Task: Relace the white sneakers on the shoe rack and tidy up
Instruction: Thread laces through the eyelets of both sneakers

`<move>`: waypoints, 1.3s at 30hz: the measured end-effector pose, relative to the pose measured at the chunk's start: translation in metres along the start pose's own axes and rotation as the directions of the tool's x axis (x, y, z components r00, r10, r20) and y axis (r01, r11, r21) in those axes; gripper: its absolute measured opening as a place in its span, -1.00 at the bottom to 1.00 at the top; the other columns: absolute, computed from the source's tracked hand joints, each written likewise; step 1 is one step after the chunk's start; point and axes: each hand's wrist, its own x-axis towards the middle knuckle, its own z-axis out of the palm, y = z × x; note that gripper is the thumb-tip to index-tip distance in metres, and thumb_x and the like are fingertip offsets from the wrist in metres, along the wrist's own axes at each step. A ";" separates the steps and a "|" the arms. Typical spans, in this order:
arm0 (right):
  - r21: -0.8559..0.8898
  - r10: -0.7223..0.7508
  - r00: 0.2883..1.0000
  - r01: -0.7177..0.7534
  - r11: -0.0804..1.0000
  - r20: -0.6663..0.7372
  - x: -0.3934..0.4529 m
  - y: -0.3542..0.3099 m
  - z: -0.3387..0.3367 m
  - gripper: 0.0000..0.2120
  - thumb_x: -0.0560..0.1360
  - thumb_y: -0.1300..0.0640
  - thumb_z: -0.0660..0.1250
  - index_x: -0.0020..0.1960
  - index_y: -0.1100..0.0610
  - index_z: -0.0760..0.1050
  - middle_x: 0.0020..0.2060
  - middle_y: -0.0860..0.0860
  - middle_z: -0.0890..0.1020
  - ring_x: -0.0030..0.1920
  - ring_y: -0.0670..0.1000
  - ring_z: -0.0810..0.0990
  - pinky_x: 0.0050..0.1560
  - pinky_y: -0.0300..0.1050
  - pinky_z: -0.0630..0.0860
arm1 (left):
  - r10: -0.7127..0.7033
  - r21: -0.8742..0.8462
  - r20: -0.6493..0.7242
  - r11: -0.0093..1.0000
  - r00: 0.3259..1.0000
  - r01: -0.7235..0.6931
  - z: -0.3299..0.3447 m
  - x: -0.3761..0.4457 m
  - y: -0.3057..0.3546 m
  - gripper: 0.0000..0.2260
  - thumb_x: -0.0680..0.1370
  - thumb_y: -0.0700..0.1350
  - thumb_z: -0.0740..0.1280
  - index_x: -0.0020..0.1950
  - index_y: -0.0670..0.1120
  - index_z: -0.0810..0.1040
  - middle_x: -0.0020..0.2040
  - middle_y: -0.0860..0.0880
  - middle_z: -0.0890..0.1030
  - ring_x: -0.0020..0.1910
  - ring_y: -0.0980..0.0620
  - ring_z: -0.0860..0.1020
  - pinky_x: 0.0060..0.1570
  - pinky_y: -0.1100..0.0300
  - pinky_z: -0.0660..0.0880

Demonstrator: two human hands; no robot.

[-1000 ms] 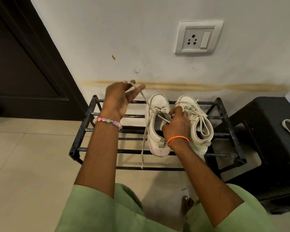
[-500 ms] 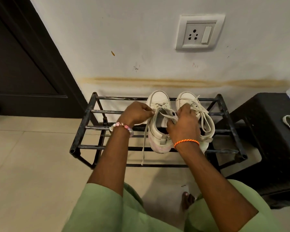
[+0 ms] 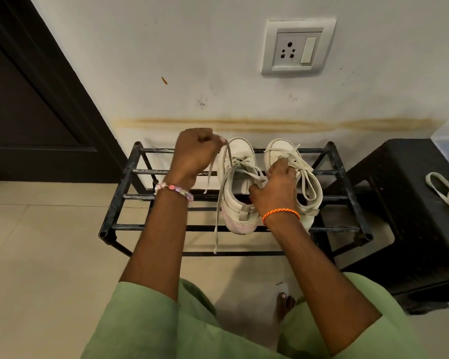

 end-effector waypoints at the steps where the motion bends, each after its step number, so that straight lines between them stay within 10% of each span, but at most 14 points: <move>1: 0.008 0.001 1.000 -0.001 1.000 0.001 0.001 0.000 0.000 -0.35 0.38 0.25 0.44 0.36 0.26 0.20 0.24 0.22 0.35 0.16 0.21 0.45 0.09 -0.06 0.42 | -0.044 -0.168 0.006 0.985 0.999 0.045 -0.004 -0.001 0.006 -0.96 0.48 -0.24 0.40 -0.16 -0.13 0.63 -0.09 0.07 0.59 -0.06 0.18 0.54 -0.03 0.30 0.37; 4: 0.017 0.029 0.999 -0.029 0.999 0.022 0.002 -0.001 -0.001 -0.24 0.41 0.22 0.44 0.44 0.28 0.08 0.33 0.24 0.30 0.30 0.22 0.36 0.24 -0.07 0.35 | -0.091 -0.522 0.040 0.847 0.995 0.099 -0.018 -0.002 0.020 -0.92 0.52 -0.21 0.34 -0.14 -0.07 0.59 -0.04 0.03 0.64 0.14 0.05 0.57 0.04 0.19 0.38; 7: 0.009 0.061 0.997 -0.061 0.998 0.048 0.007 -0.001 0.000 -0.29 0.42 0.18 0.43 0.43 0.30 0.13 0.33 0.26 0.31 0.31 0.23 0.35 0.25 -0.05 0.34 | -0.076 -0.754 0.131 0.640 0.988 0.150 -0.028 0.001 0.023 -0.88 0.57 -0.23 0.21 -0.14 -0.13 0.48 -0.17 -0.02 0.67 -0.11 -0.02 0.66 -0.03 0.18 0.50; 9: -0.015 0.063 0.994 -0.062 0.998 0.086 0.012 0.000 0.000 -0.45 0.44 0.15 0.42 0.32 0.32 0.30 0.27 0.26 0.37 0.25 0.23 0.40 0.17 -0.06 0.36 | -0.165 -0.654 0.150 0.723 0.975 0.223 -0.025 0.001 0.019 -0.86 0.57 -0.21 0.18 -0.17 -0.15 0.45 -0.34 -0.03 0.56 -0.45 0.05 0.51 -0.24 0.16 0.48; 11: -0.033 0.058 0.991 -0.054 0.998 0.120 0.017 0.001 0.000 -0.60 0.44 0.13 0.41 0.18 0.30 0.43 0.18 0.23 0.46 0.16 0.20 0.46 0.01 -0.13 0.36 | -0.240 -0.169 0.124 0.951 0.963 0.259 -0.018 0.001 0.007 -0.88 0.57 -0.14 0.23 -0.09 -0.15 0.49 -0.31 -0.04 0.48 -0.49 0.08 0.35 -0.36 0.19 0.38; 14: -0.044 0.025 0.992 -0.020 0.999 0.121 0.025 -0.002 0.002 -0.70 0.42 0.09 0.41 0.04 0.26 0.51 0.05 0.22 0.55 0.07 0.19 0.51 -0.09 -0.18 0.31 | -0.272 0.450 0.249 0.882 0.930 0.137 -0.006 -0.003 -0.011 -0.79 0.55 -0.02 0.34 0.02 -0.16 0.59 -0.22 -0.11 0.55 -0.37 0.11 0.39 -0.36 0.25 0.38; 22: -0.096 -0.048 0.995 0.056 0.994 0.083 0.025 -0.006 0.006 -0.80 0.42 0.14 0.39 0.00 0.21 0.52 -0.01 0.21 0.57 0.01 0.21 0.53 -0.09 -0.10 0.40 | -0.169 0.327 0.282 0.942 0.944 0.071 0.001 0.000 -0.016 -0.91 0.48 -0.14 0.43 -0.22 -0.10 0.63 -0.14 -0.03 0.63 0.00 0.02 0.58 0.04 0.20 0.46; 32: -0.157 -0.071 0.993 0.085 0.984 0.092 0.020 -0.011 0.010 -0.70 0.42 0.31 0.36 0.14 0.25 0.50 0.11 0.24 0.48 0.06 0.27 0.52 0.04 0.00 0.45 | -0.231 0.022 0.295 0.972 0.927 0.235 -0.013 -0.003 -0.007 -0.92 0.47 -0.32 0.38 -0.21 -0.23 0.64 -0.27 -0.06 0.67 -0.33 0.13 0.57 -0.23 0.27 0.52; 39: -0.130 -0.047 0.997 0.054 0.990 0.056 0.022 -0.009 0.010 -0.78 0.42 0.28 0.35 0.07 0.22 0.53 0.05 0.21 0.50 0.03 0.25 0.52 -0.02 0.00 0.45 | -0.501 0.256 0.338 0.864 0.797 0.435 -0.012 -0.006 -0.009 -0.80 0.60 -0.12 0.25 -0.06 -0.22 0.59 -0.25 -0.06 0.67 -0.64 0.20 0.31 -0.68 0.40 0.20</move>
